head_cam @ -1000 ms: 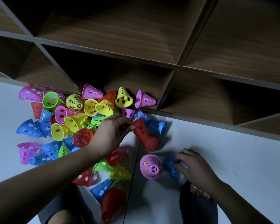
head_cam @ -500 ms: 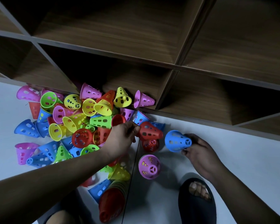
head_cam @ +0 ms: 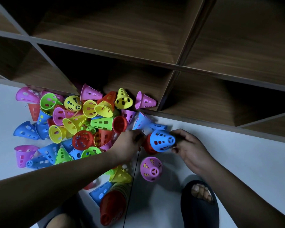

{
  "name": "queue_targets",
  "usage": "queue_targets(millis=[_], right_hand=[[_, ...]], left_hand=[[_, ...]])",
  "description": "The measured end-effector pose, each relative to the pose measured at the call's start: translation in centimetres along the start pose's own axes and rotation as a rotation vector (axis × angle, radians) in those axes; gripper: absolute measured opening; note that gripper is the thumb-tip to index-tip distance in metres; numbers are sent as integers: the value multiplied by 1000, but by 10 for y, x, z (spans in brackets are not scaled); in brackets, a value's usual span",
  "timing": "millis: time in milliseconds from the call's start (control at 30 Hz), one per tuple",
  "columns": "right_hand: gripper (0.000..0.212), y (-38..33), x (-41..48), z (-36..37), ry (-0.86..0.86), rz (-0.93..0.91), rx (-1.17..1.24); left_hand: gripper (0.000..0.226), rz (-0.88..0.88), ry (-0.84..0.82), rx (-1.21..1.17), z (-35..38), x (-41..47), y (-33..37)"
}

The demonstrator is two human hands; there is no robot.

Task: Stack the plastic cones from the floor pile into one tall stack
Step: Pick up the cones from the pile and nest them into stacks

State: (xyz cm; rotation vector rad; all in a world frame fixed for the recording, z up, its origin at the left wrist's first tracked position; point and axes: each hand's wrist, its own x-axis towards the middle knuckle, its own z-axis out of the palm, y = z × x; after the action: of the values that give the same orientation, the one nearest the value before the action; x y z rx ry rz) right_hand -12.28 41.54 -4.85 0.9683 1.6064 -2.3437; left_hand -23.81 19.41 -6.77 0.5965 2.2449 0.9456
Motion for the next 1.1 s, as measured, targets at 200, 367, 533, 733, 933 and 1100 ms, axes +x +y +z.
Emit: queue_targets(millis=[200, 367, 533, 733, 933, 1100], right_hand=[[15, 30, 22, -9, 61, 28, -371], [16, 32, 30, -8, 117, 14, -555], [29, 17, 33, -2, 103, -166, -641], [38, 21, 42, 4, 8, -93, -667], [26, 22, 41, 2, 94, -164, -660], [22, 10, 31, 0, 239, -285, -597]], left_hand=[[9, 28, -13, 118, -6, 10, -22], [22, 220, 103, 296, -18, 26, -17], [48, 361, 86, 600, -25, 47, -15], [62, 383, -8, 734, -29, 54, -12], [53, 333, 117, 787, -27, 48, -20], [44, 293, 102, 571, -34, 43, -23]])
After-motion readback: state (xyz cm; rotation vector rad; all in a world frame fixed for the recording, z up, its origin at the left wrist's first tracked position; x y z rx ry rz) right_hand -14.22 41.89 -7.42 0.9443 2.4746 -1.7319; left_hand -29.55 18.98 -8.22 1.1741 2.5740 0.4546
